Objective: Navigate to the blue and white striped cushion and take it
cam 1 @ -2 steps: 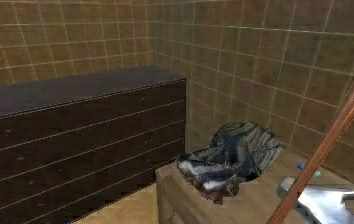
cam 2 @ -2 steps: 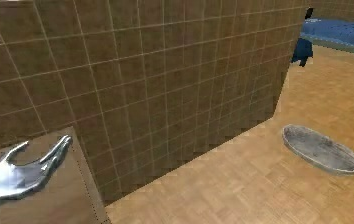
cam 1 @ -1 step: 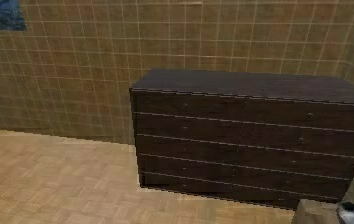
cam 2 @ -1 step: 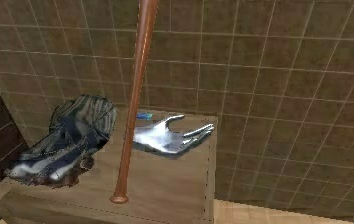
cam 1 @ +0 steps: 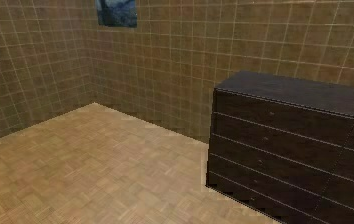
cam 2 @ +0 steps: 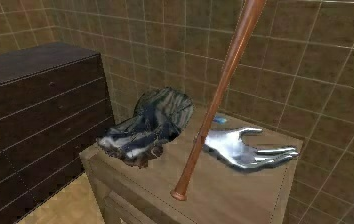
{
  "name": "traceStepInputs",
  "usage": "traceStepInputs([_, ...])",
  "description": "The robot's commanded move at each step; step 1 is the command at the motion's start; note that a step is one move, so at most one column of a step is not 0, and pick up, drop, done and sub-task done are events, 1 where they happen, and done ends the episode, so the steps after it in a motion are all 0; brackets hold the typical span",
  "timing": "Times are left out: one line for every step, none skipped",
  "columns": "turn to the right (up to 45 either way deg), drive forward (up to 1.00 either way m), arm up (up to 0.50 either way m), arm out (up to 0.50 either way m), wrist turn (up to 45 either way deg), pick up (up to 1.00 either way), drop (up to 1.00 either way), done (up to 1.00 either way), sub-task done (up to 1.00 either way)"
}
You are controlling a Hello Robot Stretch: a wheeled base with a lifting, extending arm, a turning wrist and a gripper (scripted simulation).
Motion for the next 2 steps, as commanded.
traceStepInputs([0.0,0.00,0.50,0.00,0.0,0.00,0.00,0.00,0.00])
traceStepInputs([0.0,0.00,0.38,0.00,0.0,0.00,0.00,0.00,0.00])
